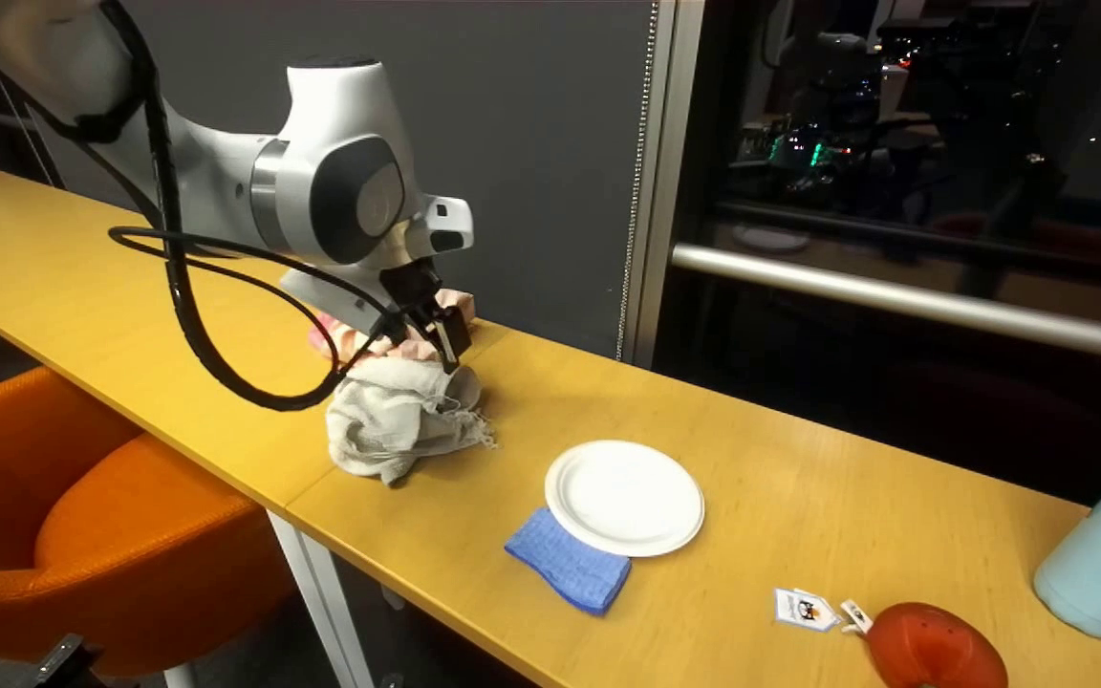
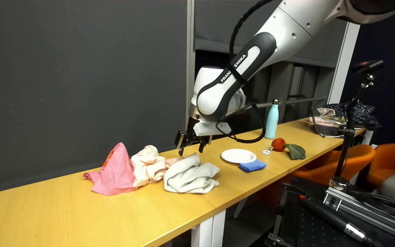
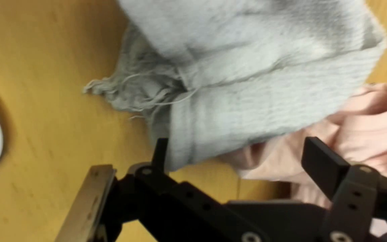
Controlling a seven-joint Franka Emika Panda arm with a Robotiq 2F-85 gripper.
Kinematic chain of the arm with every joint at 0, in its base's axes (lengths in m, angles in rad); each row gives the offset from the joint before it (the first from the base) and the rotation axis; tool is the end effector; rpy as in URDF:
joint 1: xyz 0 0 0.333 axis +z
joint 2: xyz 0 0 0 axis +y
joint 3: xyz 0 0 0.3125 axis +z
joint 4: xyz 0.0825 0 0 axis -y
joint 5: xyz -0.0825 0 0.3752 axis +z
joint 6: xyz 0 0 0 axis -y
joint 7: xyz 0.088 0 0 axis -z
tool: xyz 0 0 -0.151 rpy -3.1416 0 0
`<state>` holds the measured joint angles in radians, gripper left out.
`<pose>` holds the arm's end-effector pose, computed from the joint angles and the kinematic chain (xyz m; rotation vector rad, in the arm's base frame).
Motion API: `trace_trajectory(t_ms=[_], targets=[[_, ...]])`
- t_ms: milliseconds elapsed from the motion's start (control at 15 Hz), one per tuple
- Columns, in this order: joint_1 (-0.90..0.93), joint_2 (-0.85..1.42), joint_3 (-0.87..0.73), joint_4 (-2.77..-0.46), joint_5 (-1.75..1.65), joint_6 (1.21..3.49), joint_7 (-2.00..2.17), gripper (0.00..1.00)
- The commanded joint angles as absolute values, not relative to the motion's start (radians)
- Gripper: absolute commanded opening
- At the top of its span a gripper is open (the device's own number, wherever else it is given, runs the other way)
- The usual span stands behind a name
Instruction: Slide the towel to the right then move the peach shirt to the right.
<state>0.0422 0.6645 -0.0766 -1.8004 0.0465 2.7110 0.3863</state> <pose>0.6790 -0.0211 0.1634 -3.0202 0.6729 -0.3861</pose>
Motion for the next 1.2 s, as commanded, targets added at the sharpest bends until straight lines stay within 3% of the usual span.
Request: trace_trajectory(t_ms=[0, 533, 1000, 1067, 1133], targets=[[0.028, 0.715, -0.016, -1.711, 0.094, 2.618, 0.311, 1.00], [0.030, 0.726, -0.072, -1.671, 0.062, 2.412, 0.322, 1.00], [0.063, 0.846, -0.061, -1.586, 0.059, 2.436, 0.318, 0.99], [0.065, 0.855, -0.060, -1.585, 0.061, 2.440, 0.316, 0.74], [0.064, 0.854, -0.058, -1.587, 0.067, 2.437, 0.314, 0.74]])
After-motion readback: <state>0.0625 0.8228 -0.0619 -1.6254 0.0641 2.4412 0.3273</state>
